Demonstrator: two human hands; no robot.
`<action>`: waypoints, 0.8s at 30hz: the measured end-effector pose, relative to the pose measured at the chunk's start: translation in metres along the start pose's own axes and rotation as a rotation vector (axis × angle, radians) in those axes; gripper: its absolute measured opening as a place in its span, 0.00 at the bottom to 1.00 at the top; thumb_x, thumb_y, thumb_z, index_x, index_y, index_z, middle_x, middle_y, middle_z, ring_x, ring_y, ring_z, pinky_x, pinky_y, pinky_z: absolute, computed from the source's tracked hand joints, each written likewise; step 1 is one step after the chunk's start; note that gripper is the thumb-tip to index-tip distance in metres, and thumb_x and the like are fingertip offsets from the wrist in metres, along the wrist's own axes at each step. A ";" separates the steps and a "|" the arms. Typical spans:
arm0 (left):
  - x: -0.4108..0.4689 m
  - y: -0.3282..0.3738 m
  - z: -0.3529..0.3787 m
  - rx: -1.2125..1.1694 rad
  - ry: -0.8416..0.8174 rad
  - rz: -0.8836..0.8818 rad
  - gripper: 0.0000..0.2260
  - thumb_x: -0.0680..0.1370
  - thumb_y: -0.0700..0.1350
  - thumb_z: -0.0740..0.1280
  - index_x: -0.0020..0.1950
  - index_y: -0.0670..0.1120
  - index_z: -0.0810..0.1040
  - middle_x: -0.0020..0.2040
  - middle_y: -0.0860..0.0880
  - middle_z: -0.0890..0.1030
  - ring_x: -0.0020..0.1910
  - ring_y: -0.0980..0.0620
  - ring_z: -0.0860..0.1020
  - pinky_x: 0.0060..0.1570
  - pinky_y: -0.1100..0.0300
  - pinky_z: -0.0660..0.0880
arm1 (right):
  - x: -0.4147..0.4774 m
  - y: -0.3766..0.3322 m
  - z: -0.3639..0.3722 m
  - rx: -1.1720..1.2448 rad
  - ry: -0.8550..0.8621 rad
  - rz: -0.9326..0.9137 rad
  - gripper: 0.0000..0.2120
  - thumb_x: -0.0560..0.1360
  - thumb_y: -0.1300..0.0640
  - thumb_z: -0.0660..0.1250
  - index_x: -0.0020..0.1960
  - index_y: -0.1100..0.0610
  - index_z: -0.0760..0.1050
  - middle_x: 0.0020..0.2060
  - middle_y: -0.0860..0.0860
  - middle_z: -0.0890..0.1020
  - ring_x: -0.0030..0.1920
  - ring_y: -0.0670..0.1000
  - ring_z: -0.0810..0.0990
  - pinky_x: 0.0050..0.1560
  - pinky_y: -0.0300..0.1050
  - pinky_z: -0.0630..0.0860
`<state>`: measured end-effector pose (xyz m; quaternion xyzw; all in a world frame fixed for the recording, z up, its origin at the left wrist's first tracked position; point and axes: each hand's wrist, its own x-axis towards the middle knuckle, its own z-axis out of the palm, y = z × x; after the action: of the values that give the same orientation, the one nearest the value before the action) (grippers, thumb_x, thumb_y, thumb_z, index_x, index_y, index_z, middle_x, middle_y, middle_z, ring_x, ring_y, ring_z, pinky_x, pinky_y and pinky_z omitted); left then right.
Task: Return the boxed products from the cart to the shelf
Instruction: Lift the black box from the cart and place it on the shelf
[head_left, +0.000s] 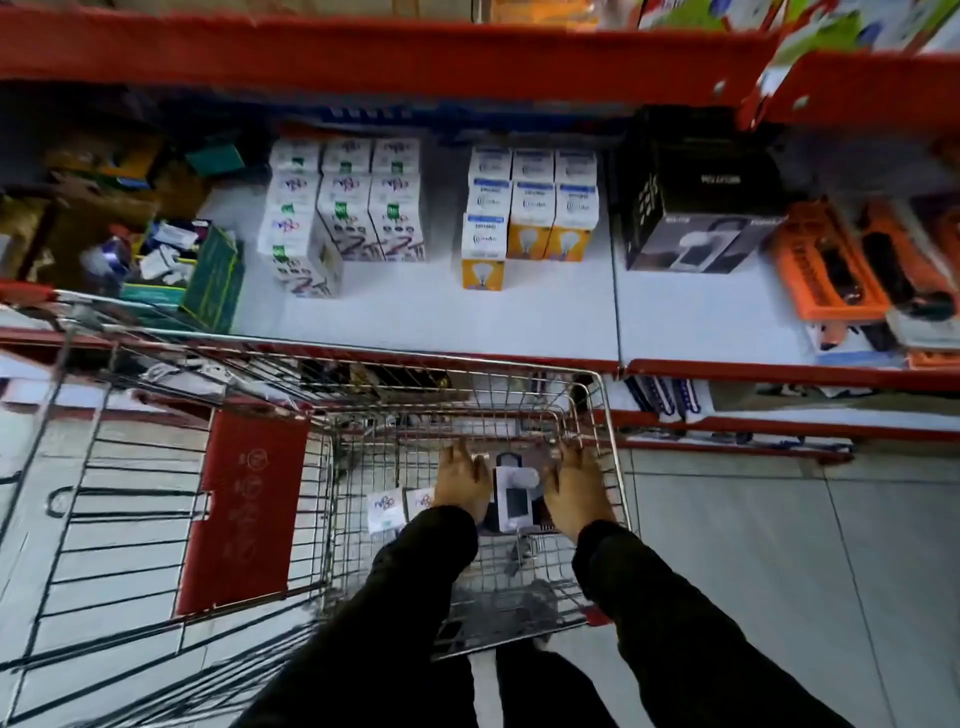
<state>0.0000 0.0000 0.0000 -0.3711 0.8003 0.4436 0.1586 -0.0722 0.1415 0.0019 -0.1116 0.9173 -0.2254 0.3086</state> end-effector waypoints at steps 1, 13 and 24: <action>0.007 -0.004 0.006 -0.015 -0.031 -0.069 0.25 0.84 0.47 0.52 0.79 0.38 0.53 0.77 0.37 0.61 0.73 0.39 0.64 0.71 0.52 0.65 | 0.007 0.006 0.006 0.043 -0.024 0.053 0.21 0.82 0.57 0.59 0.74 0.58 0.64 0.72 0.61 0.67 0.67 0.62 0.72 0.66 0.50 0.72; 0.026 -0.029 0.027 -0.312 -0.086 -0.237 0.17 0.83 0.49 0.58 0.65 0.39 0.73 0.64 0.37 0.78 0.61 0.39 0.77 0.62 0.47 0.75 | 0.020 0.029 0.037 0.333 -0.073 0.231 0.17 0.80 0.64 0.58 0.68 0.63 0.72 0.66 0.61 0.76 0.65 0.60 0.75 0.64 0.45 0.71; -0.032 0.005 -0.035 -0.490 0.234 -0.118 0.15 0.81 0.50 0.61 0.61 0.39 0.72 0.55 0.45 0.78 0.51 0.49 0.75 0.51 0.58 0.69 | -0.037 -0.015 -0.018 0.418 0.241 0.110 0.22 0.82 0.44 0.58 0.70 0.55 0.73 0.65 0.56 0.75 0.64 0.57 0.76 0.60 0.44 0.70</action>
<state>0.0206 -0.0130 0.0407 -0.4929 0.6591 0.5679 -0.0038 -0.0533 0.1476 0.0407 0.0323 0.8857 -0.4047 0.2253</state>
